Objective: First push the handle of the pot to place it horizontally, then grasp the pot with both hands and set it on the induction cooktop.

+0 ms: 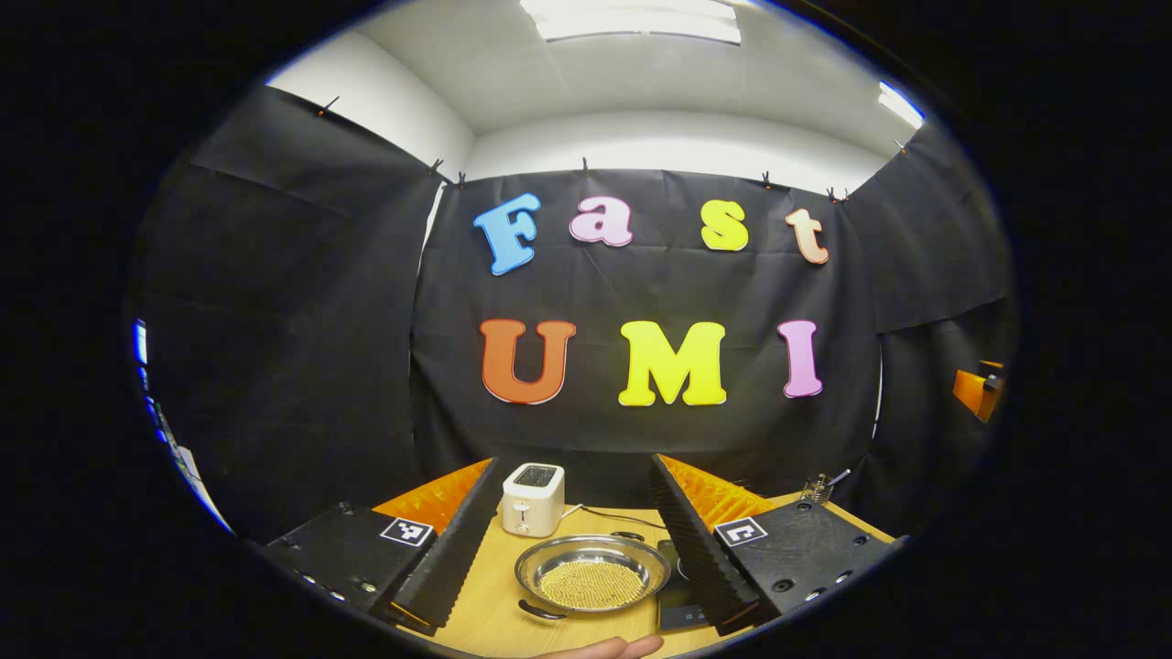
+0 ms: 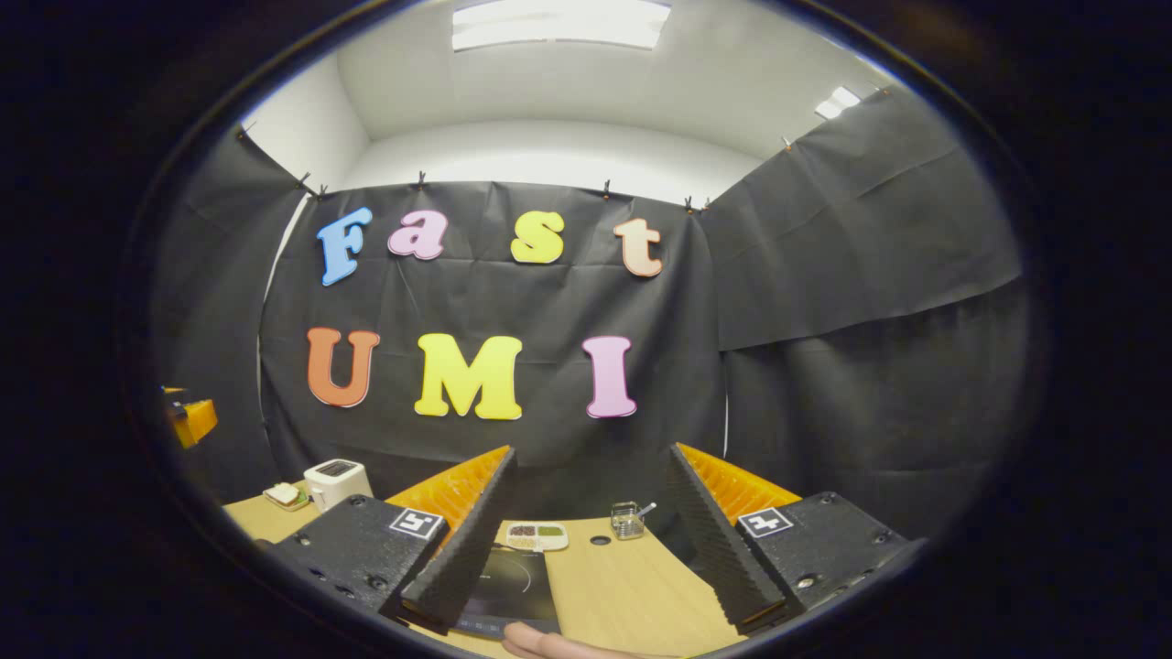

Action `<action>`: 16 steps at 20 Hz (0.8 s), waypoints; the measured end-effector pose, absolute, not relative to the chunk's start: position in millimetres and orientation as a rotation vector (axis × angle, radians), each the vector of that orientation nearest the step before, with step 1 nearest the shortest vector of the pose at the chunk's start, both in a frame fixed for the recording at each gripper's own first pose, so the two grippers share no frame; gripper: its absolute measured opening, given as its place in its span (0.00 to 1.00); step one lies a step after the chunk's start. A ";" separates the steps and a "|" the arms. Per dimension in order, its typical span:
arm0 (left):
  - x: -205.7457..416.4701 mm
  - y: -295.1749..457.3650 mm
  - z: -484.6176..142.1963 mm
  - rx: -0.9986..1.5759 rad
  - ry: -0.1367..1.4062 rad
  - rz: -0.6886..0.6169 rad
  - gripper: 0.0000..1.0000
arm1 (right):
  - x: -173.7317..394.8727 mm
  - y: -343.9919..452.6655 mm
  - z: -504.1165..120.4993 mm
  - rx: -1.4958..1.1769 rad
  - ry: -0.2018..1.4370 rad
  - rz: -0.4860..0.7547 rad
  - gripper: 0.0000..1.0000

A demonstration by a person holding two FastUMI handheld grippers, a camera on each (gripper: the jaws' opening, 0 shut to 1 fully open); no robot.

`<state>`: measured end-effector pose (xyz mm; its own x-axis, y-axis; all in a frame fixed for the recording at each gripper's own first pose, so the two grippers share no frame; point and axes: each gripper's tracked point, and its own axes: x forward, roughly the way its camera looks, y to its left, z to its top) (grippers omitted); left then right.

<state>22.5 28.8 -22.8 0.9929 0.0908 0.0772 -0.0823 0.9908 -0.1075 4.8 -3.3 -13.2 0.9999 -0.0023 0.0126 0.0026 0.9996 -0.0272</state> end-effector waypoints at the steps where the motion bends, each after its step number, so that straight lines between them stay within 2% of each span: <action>1: 26.5 28.5 -25.8 -0.121 -0.076 0.080 0.95 | 5.2 -1.8 -15.1 -0.028 -0.008 0.001 1.00; 3: 32.0 20.3 -39.0 -0.121 -0.049 0.039 0.90 | 5.5 -0.4 -18.4 -0.030 -0.003 0.007 0.99; 4: 36.7 16.2 -49.6 -0.100 -0.019 0.007 0.76 | 6.8 0.0 -19.6 -0.032 -0.001 0.008 0.99; 5: 40.6 8.7 -60.2 -0.079 0.017 -0.031 0.55 | 8.2 1.2 -20.9 -0.033 0.002 0.009 1.00; 6: 43.4 0.1 -72.2 -0.071 0.060 -0.072 0.41 | 8.5 1.4 -23.4 -0.030 0.004 0.010 1.00; 7: 44.4 -5.3 -85.0 -0.076 0.107 -0.093 0.43 | 9.6 2.3 -24.5 -0.026 0.007 0.012 1.00; 8: 45.7 -4.7 -95.1 -0.080 0.140 -0.091 0.26 | 10.9 3.1 -27.3 -0.022 0.012 0.015 0.99; 9: 49.5 -6.2 -102.7 -0.083 0.165 -0.091 0.18 | 11.9 3.4 -28.6 -0.020 0.016 0.016 0.99; 10: 50.6 -6.8 -116.6 -0.088 0.205 -0.096 0.00 | 11.8 1.1 -32.0 -0.017 0.021 0.017 0.99; 16: 61.6 -12.4 -194.7 -0.022 0.403 -0.119 0.00 | 23.0 -3.1 -48.4 -0.029 0.054 0.016 0.99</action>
<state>61.6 -12.4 -194.7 0.9130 -0.1201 -0.3899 0.1112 0.9928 -0.0454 23.0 -3.1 -48.4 0.9984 0.0149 -0.0539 -0.0164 0.9995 -0.0286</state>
